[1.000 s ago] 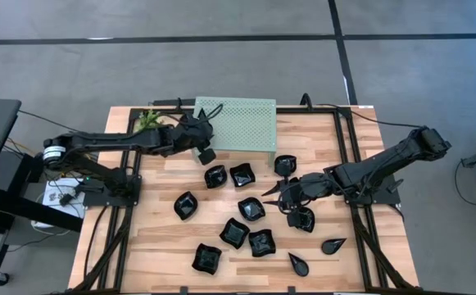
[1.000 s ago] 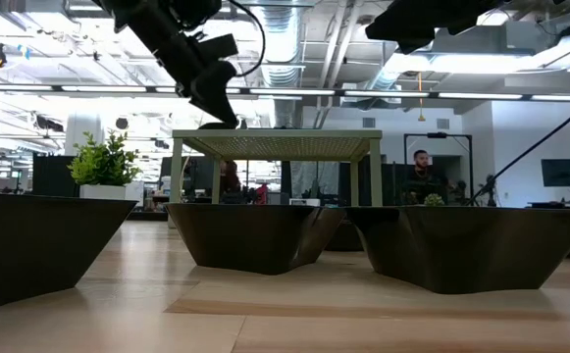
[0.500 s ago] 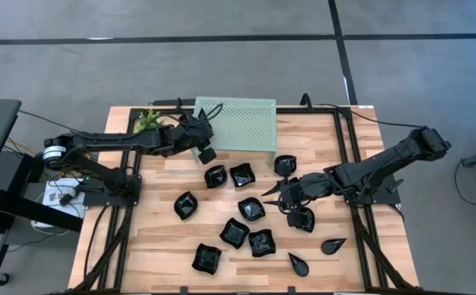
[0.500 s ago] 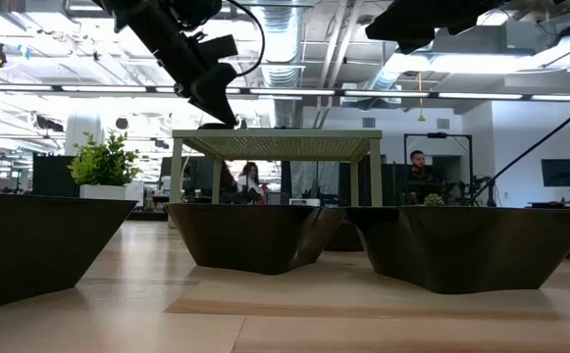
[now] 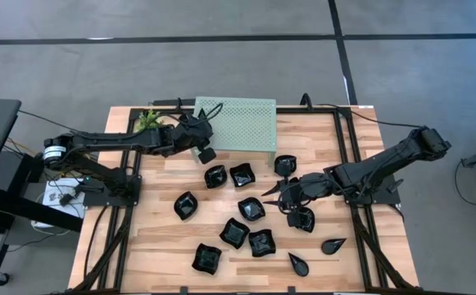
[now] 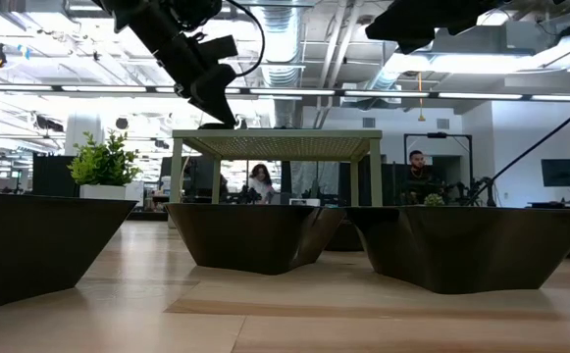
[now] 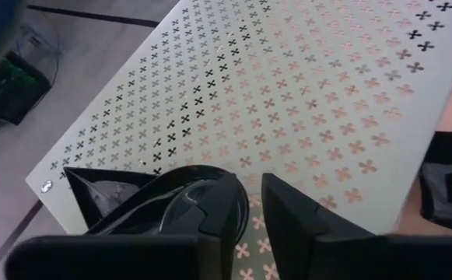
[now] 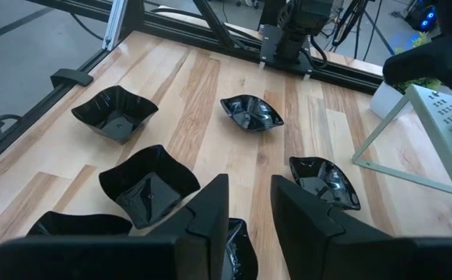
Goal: Pick & Place Mini shaped plates
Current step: Stack the drop shaped plate on top of the other drop shaped plate on the shelf
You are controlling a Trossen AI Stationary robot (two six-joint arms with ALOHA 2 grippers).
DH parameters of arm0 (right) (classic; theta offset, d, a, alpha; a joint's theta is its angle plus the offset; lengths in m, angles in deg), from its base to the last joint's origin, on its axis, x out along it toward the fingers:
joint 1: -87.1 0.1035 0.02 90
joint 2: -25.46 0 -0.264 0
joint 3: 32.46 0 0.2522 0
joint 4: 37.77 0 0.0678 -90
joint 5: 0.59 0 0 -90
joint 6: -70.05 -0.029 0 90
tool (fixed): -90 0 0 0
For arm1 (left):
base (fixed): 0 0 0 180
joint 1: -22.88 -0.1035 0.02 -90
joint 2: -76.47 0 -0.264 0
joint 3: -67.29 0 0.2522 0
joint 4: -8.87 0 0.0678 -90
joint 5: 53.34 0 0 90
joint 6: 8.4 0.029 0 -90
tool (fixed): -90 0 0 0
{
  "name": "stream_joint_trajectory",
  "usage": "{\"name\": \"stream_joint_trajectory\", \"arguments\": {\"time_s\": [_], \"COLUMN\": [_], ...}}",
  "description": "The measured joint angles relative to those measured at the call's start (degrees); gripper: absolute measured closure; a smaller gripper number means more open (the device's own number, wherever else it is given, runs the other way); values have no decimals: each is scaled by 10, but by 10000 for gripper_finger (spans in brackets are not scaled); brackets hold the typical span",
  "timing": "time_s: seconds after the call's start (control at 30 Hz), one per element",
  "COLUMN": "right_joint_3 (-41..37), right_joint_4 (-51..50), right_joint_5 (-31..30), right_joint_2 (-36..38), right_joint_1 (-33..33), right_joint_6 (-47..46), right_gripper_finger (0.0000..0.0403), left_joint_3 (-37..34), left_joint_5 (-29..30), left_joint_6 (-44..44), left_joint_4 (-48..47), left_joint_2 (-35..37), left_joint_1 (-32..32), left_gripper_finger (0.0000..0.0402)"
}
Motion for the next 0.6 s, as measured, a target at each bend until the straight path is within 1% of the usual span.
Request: {"name": "stream_joint_trajectory", "arguments": {"time_s": [0.2, 0.4, 0.53, 0.6], "right_joint_3": [0, 0, 0, 0], "right_joint_4": [0, 0, 0, 0], "right_joint_5": [0, 0, 0, 0], "right_joint_2": [0, 0, 0, 0], "right_joint_1": [0, 0, 0, 0], "right_joint_6": [0, 0, 0, 0], "right_gripper_finger": [310, 310, 310, 310], "left_joint_3": [0, 0, 0, 0], "left_joint_5": [0, 0, 0, 0], "left_joint_6": [1, 12, 16, 32], "left_joint_4": [0, 0, 0, -1], "left_joint_2": [0, 0, 0, 2], "left_joint_1": [0, 0, 9, 18], "left_gripper_finger": [393, 397, 397, 398]}}
